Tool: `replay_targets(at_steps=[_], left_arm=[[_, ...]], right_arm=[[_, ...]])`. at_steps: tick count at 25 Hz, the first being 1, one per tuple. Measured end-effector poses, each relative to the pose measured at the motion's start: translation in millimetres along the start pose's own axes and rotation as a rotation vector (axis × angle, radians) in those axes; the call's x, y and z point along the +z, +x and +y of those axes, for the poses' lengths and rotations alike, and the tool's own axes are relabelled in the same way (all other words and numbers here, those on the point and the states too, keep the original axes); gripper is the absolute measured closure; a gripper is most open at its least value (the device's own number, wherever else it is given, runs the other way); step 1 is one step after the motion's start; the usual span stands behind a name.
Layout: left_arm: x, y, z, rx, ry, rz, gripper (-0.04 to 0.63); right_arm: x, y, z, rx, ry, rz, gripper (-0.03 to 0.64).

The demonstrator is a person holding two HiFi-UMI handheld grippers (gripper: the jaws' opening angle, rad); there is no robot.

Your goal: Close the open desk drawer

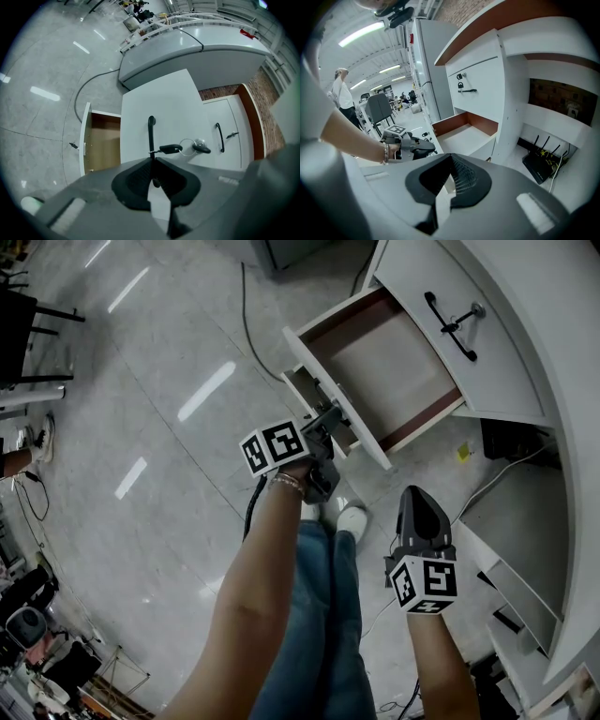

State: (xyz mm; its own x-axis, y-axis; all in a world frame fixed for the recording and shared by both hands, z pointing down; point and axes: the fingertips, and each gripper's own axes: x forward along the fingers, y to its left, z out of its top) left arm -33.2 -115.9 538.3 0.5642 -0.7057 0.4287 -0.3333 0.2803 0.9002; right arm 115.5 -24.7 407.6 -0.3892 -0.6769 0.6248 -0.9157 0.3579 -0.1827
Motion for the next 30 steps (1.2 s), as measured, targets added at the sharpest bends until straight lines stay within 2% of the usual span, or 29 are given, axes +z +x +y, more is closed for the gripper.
replay_targets(at_steps=[18, 30], left_arm=[[-1.7, 44.6, -21.9, 0.013, 0.069, 0.086, 0.568], [-2.4, 71.7, -35.2, 0.018, 0.095, 0.109, 0.566]], right_arm=[[4.1, 3.9, -11.6, -0.049, 0.041, -0.025, 0.618], [11.4, 11.8, -21.9, -0.058, 0.037, -0.04, 0.619]])
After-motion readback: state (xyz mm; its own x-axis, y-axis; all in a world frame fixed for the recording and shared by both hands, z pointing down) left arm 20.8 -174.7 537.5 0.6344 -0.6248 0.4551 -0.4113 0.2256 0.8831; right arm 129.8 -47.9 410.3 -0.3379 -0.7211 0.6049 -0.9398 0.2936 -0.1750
